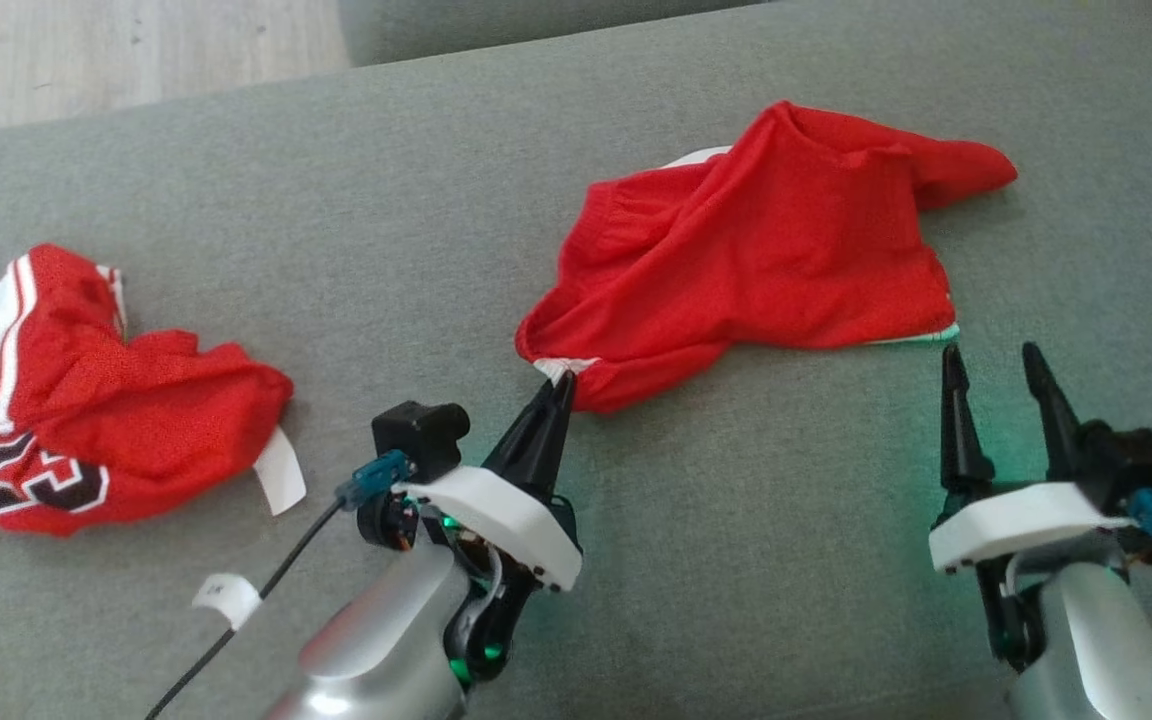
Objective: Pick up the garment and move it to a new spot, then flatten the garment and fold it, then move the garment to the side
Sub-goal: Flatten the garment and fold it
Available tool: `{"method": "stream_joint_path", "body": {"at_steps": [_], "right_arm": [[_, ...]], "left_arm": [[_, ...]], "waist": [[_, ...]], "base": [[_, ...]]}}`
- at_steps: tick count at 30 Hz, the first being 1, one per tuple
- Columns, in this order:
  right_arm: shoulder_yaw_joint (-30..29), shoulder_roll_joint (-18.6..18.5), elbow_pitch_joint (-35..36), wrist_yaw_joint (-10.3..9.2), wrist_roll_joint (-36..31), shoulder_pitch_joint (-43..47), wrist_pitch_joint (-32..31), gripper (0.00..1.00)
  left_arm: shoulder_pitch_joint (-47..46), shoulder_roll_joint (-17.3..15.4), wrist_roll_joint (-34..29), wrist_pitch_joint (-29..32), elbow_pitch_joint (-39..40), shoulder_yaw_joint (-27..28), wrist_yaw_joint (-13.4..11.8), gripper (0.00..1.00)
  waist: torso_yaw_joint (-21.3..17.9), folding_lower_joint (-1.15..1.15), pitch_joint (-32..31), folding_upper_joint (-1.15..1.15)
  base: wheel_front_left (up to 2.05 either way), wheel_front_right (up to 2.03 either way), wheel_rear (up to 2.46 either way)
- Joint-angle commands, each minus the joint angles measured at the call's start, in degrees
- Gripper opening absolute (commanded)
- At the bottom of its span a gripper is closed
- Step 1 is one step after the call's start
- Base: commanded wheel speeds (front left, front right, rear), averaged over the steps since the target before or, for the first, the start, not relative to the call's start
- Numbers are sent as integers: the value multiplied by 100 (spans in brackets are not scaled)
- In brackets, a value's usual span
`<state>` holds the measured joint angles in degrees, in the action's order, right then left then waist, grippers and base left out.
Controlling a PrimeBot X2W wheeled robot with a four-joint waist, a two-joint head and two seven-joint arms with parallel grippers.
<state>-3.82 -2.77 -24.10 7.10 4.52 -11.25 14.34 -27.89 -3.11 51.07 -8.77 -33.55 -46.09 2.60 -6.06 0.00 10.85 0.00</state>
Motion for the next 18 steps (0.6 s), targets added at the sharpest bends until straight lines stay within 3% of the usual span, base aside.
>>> {"method": "stream_joint_path", "body": {"at_steps": [1, 13, 18], "right_arm": [[99, -80, 55, 39, -89, -235, 9, 100], [-190, -268, -984, 39, -1067, -696, -542, 100], [34, -419, -1362, 39, -1434, -942, -763, 100]], "left_arm": [[-264, -99, -89, -131, 191, 170, 57, 0], [-261, -312, -529, -481, 379, 58, 67, 0], [-299, -285, -556, -503, 409, 31, 80, 0]], "waist": [[56, 0, -30, 0], [260, 0, -44, 0], [348, 0, 35, 0]], "base": [[0, 0, 0], [0, 0, 0], [0, 0, 0]]}}
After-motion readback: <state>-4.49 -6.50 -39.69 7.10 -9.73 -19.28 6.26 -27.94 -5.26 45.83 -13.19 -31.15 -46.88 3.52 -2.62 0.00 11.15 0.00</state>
